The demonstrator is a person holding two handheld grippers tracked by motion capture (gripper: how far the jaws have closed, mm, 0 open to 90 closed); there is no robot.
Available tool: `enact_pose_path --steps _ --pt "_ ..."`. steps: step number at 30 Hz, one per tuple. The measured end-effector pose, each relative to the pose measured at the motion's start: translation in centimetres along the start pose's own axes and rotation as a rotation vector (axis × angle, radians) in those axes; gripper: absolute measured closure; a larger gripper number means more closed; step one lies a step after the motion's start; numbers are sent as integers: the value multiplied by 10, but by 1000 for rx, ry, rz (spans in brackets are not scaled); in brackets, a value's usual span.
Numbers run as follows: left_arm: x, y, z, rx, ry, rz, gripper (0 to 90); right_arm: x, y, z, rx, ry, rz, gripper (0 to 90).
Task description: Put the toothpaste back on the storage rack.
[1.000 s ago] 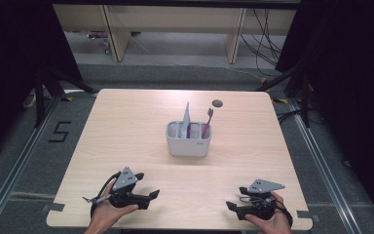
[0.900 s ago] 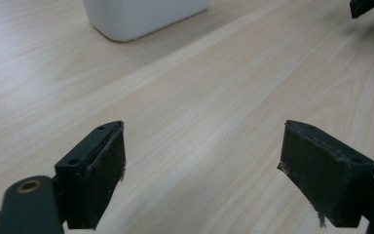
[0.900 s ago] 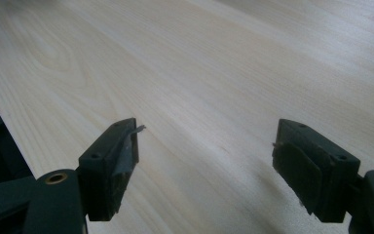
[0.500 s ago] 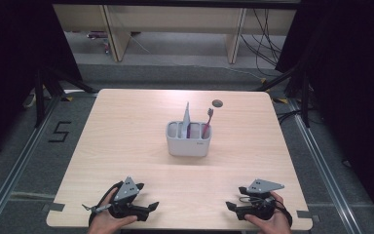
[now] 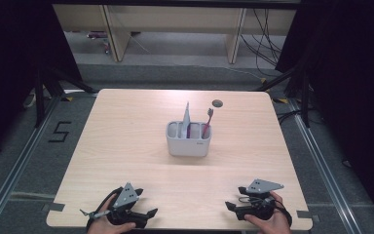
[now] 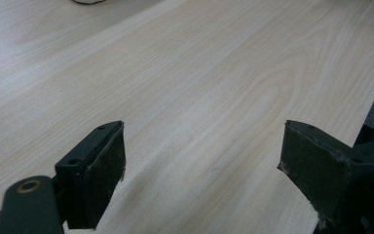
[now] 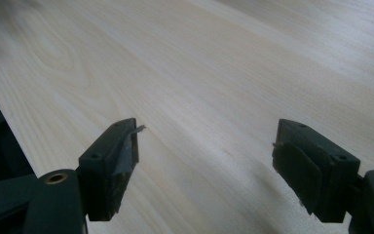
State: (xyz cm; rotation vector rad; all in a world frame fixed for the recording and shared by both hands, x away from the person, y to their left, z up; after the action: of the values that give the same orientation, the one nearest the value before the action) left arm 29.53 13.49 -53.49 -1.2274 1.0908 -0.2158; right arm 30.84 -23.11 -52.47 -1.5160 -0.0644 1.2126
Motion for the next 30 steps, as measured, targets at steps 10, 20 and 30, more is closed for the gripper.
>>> enact_pose_path --steps 10,20,30 --pt "-6 2 -5 -3 2 -8 160 -1 -1 -3 -34 36 -6 255" --pt "-15 6 -5 20 -1 19 160 -1 -1 -2 -33 33 -6 255" --pt "-14 7 -3 14 -10 8 160 0 -1 -2 -26 20 -4 255"
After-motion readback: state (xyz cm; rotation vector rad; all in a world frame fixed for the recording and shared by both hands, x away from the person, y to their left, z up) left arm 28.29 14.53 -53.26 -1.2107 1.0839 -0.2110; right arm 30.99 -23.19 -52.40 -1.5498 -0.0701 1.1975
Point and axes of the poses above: each handheld gripper's, and its own axes: x roughly forward along the jaws, y roughly out of its underside, z roughly to its left, the point moved 4 cm from there along x, roughly forward along the jaws, and after that the axes turned 4 degrees about -z, right-handed, at the moved point
